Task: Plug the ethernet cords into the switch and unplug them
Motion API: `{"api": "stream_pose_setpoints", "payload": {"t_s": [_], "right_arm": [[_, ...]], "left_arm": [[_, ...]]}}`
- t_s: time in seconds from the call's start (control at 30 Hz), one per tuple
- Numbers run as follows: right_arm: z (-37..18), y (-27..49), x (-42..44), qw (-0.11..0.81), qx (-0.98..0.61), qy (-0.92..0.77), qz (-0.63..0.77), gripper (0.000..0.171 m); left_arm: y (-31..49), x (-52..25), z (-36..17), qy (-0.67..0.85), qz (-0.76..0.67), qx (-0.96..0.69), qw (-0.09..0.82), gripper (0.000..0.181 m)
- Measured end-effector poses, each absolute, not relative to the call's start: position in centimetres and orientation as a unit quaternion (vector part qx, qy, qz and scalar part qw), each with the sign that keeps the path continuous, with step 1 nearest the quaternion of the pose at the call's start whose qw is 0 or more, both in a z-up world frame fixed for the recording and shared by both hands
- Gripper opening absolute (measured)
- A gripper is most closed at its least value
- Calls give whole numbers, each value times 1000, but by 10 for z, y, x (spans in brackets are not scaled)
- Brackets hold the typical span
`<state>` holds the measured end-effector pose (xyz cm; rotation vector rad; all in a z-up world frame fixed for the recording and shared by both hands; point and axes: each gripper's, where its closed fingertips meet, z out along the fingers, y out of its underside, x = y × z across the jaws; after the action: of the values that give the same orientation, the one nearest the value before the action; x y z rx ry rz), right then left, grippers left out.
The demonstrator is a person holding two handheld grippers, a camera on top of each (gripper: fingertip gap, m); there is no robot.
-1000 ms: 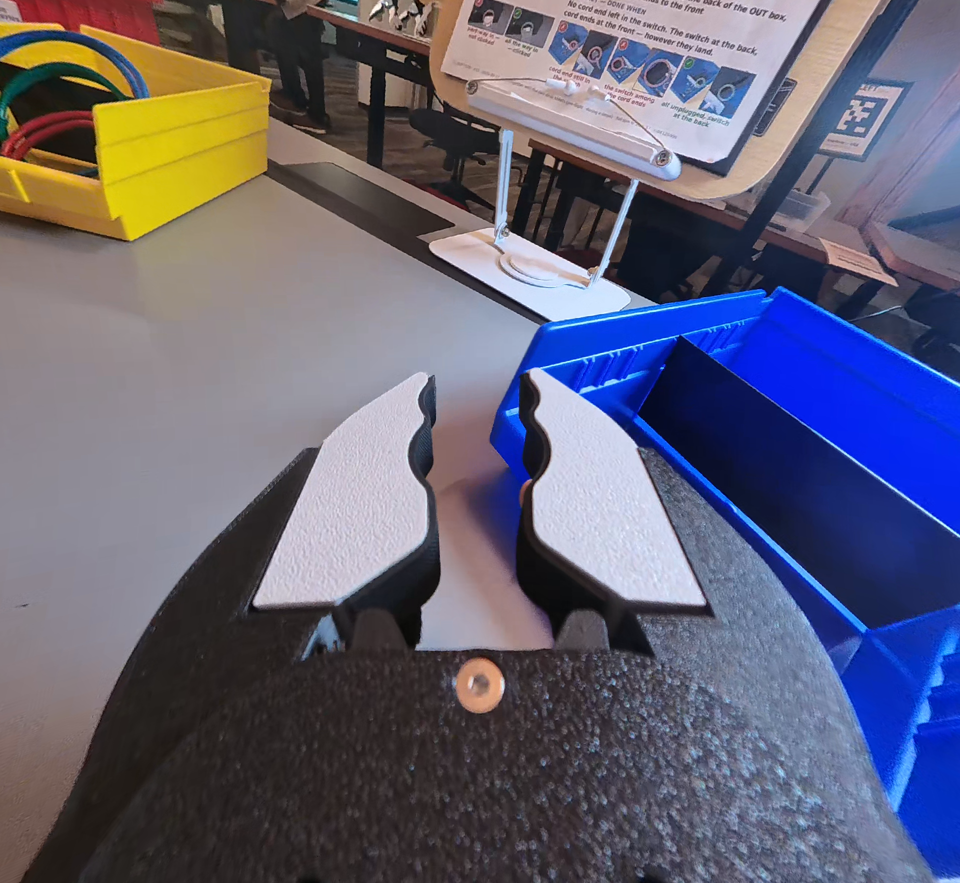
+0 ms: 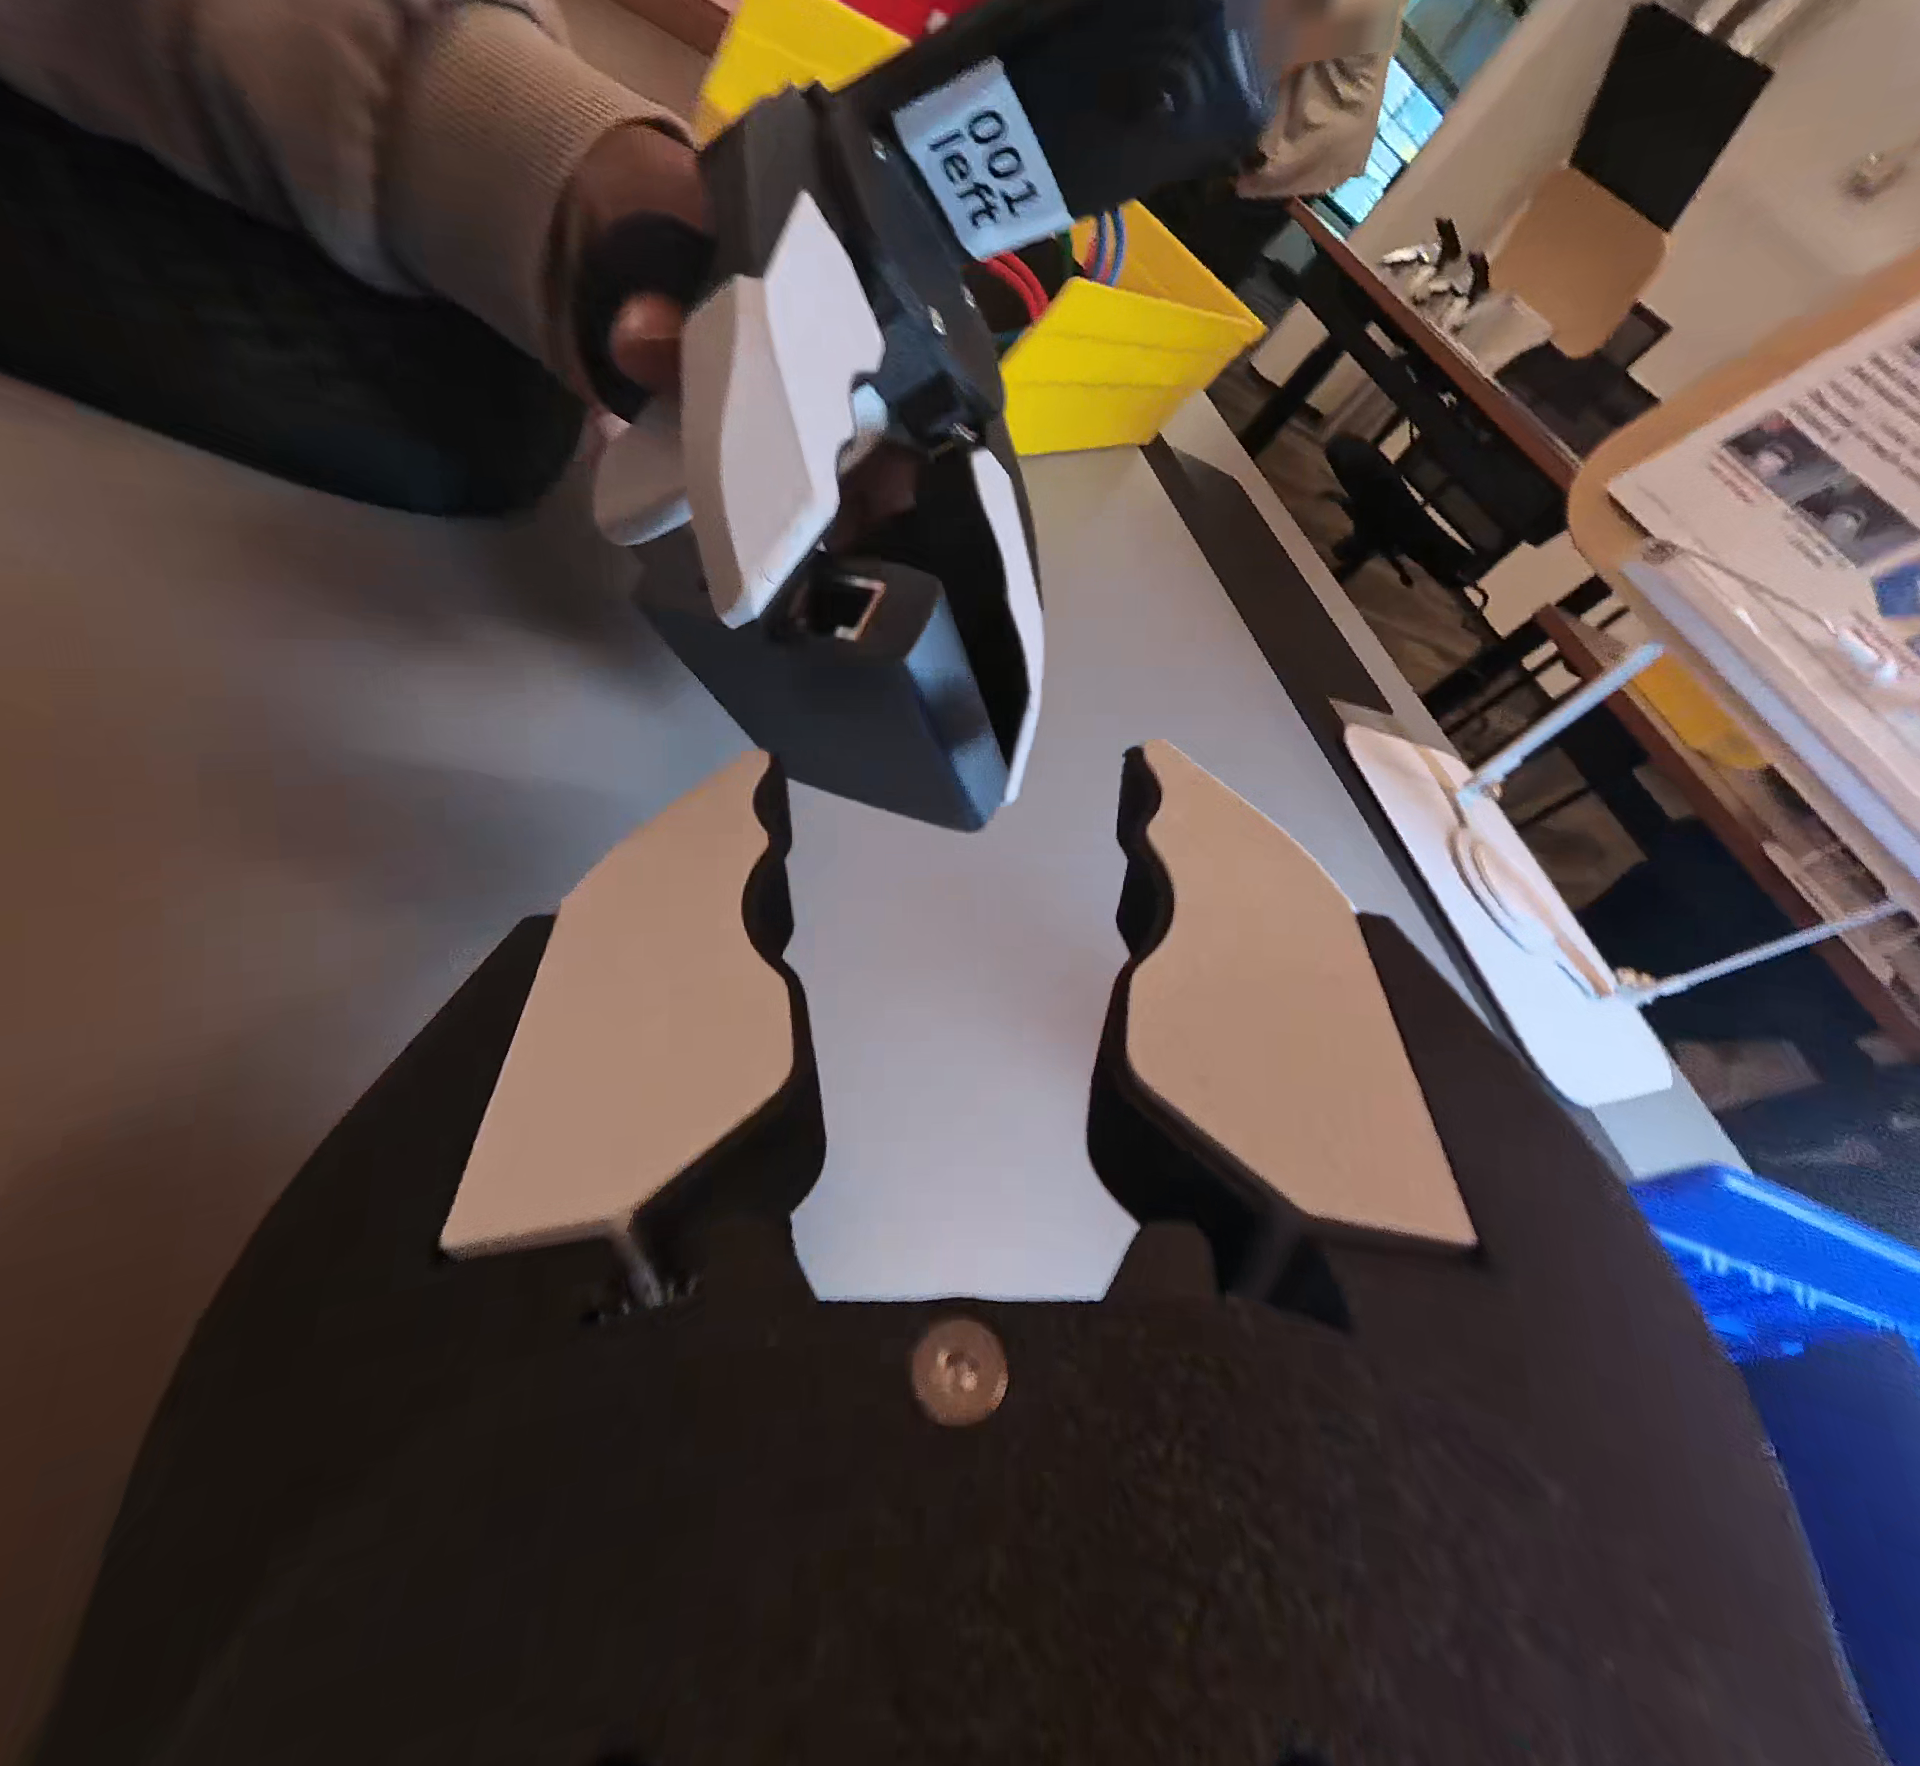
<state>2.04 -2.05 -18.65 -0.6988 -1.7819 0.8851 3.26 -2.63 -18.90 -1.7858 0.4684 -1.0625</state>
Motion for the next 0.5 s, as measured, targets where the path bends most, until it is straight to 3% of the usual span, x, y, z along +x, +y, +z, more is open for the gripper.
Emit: {"api": "stream_pose_setpoints", "payload": {"t_s": [0.1, 0.23, 0.33, 0.4, 0.5], "right_arm": [[-187, -40, 25, 496, -240, -753, 360, 57], [-200, -61, 29, 477, -199, -786, 339, 34], [-198, -60, 29, 469, -211, -782, 352, 32], [-197, -58, 29, 452, -228, -779, 369, 26], [-191, -42, 30, 453, -264, -758, 387, 20]], "left_arm": [[-34, 42, -192, 198, -468, -731, 456, 70], [-40, 53, -196, 218, -471, -734, 438, 69], [-39, 51, -193, 214, -471, -734, 441, 69], [-39, 44, -186, 219, -461, -725, 462, 54], [-36, 25, -174, 235, -404, -717, 517, 52]]}}
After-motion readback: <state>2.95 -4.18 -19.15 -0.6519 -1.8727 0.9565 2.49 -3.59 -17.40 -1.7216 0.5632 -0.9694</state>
